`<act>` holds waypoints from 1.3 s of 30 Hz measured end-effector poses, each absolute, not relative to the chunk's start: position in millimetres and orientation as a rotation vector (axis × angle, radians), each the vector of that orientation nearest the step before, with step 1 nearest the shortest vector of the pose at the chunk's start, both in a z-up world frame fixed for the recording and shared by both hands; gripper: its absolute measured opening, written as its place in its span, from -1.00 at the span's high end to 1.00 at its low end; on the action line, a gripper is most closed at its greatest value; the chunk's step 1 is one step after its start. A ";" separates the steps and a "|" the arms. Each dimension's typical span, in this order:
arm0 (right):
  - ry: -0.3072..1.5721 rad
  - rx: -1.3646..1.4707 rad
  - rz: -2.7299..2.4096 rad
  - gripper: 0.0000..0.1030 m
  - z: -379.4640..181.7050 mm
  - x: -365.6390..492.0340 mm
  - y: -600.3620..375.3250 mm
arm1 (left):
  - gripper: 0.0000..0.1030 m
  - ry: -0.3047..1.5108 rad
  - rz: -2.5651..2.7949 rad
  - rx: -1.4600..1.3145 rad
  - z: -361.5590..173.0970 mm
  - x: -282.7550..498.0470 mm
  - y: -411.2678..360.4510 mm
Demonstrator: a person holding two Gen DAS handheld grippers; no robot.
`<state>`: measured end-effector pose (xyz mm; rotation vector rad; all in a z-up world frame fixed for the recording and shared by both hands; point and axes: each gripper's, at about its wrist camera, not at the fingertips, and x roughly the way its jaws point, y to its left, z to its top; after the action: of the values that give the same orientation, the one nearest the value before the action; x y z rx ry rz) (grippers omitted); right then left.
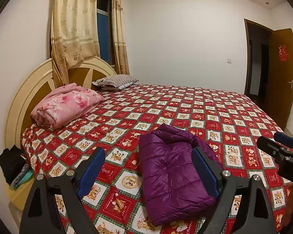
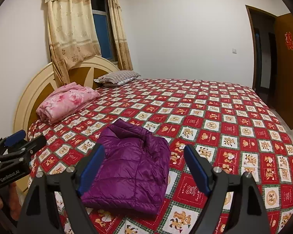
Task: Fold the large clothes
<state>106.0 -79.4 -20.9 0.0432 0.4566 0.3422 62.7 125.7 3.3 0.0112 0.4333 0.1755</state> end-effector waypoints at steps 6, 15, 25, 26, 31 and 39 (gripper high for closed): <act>0.457 0.044 0.343 -0.66 -21.5 106.1 -79.4 | -0.75 0.434 0.173 0.016 1.5 64.9 124.4; 0.458 0.044 0.343 -0.66 -22.6 105.8 -78.8 | -0.75 0.434 0.173 0.017 -0.1 65.6 124.1; 0.457 0.045 0.343 -0.66 -22.5 106.0 -77.7 | -0.75 0.435 0.172 0.017 -1.9 66.6 124.6; 0.457 0.046 0.344 -0.66 -23.4 105.5 -76.8 | -0.75 0.435 0.172 0.017 -1.2 66.1 124.5; 0.458 0.045 0.342 -0.66 -23.2 105.7 -75.7 | -0.75 0.434 0.173 0.017 -0.6 66.0 123.9; 0.458 0.046 0.343 -0.66 -23.0 105.9 -76.2 | -0.75 0.433 0.172 0.013 -1.7 67.1 124.5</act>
<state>105.9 -76.2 -23.0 0.0461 0.4579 0.3427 67.1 124.5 -1.7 0.0131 0.4330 0.1723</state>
